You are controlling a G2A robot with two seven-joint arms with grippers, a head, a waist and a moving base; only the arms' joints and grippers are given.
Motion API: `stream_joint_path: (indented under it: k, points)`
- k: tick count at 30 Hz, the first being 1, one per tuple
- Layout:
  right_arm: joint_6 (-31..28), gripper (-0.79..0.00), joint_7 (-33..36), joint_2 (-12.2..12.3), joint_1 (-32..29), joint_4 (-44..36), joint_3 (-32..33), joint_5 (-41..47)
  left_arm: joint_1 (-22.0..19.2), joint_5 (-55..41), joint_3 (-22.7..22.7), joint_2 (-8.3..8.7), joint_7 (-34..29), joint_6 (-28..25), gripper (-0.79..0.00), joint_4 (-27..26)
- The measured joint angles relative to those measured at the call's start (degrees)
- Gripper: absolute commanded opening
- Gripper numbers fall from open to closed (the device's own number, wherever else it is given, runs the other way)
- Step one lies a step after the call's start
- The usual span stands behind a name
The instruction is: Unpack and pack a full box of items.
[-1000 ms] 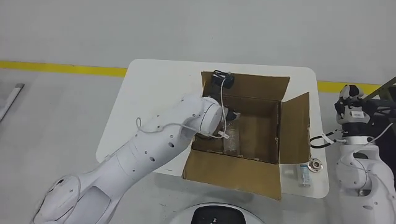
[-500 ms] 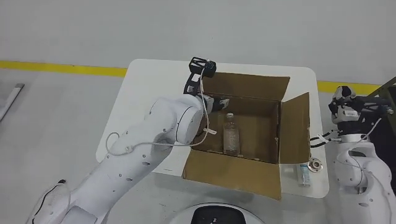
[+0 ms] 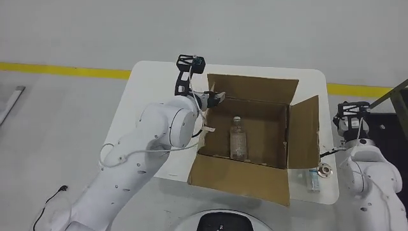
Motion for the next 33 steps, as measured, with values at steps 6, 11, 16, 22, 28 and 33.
stream_joint_path:
  k: [6,11,16,22,28,33]
  points:
    - [-0.1,-0.785,-0.1,0.0,0.0,-0.2,-0.1,0.0,0.0,0.0,0.0,0.00,0.0,0.0,0.000,0.0]
    - [-5.0,-0.785,3.8,0.8,-1.1,-5.3,1.5,-5.4,0.0,0.0,0.0,0.00,0.0,0.0,0.000,0.0]
    - [-13.0,-0.785,21.1,1.7,-0.9,-12.1,5.7,-7.0,0.0,0.0,0.0,0.00,0.0,0.0,0.000,0.0]
    - [-18.7,-0.785,33.5,2.0,-4.8,-16.0,11.1,0.9,0.0,0.0,0.0,0.00,0.0,0.0,0.000,0.0]
    - [-13.9,-0.785,40.1,1.3,-12.1,-19.7,12.8,8.3,0.0,0.0,0.0,0.00,0.0,0.0,0.000,0.0]
    - [-11.2,-0.785,42.0,0.9,-15.0,-20.7,13.5,14.8,0.0,0.0,0.0,0.00,0.0,0.0,0.000,0.0]
